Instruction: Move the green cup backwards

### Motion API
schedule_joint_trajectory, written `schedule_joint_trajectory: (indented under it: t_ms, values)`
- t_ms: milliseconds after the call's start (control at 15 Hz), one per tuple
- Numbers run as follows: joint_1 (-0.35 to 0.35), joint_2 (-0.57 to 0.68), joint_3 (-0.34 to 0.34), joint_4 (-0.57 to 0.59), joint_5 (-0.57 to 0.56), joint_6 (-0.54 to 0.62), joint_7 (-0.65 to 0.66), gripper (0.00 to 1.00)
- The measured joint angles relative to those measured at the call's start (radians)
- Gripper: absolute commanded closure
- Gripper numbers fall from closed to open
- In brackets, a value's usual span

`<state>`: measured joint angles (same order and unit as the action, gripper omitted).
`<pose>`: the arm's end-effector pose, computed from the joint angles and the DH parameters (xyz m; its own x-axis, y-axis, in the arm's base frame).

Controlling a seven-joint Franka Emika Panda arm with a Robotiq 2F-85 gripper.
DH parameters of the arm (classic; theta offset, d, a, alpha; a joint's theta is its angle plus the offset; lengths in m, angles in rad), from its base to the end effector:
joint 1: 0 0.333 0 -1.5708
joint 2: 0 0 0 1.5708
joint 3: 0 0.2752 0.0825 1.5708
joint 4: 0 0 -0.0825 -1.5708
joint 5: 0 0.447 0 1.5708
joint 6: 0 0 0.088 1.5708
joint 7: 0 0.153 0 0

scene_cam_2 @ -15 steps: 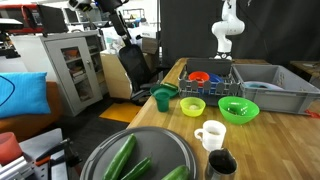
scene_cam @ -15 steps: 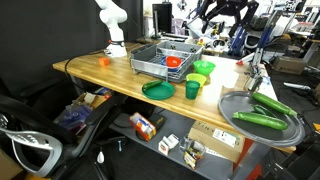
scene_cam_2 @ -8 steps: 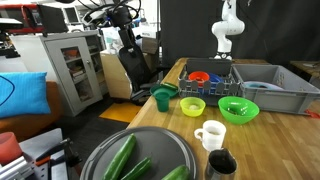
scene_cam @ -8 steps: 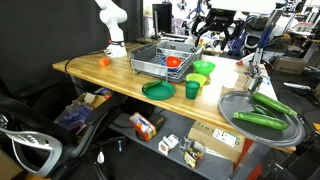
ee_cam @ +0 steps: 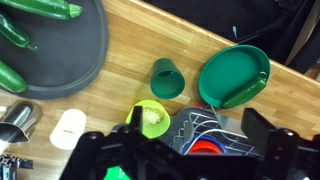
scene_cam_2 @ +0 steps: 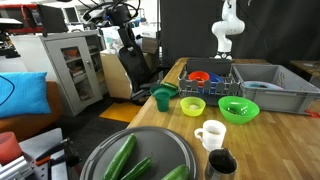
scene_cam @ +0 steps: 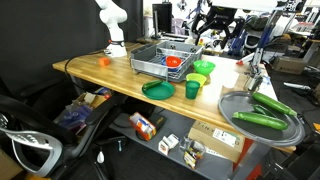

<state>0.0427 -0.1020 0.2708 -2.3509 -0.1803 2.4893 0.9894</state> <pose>0.5498 0.1713 0.2697 0.8201 -0.5099 0.2598 -0.5043 -0.8585 -0.0932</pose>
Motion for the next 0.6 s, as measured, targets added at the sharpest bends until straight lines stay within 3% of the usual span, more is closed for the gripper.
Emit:
schedule_joint_trajectory:
  t_ms: [400,600]
  values:
    - [0.019,0.163,-0.055,0.047,0.014,0.084,-0.045,0.0]
    - [0.034,0.281,-0.08,0.112,0.082,0.14,-0.148,0.0]
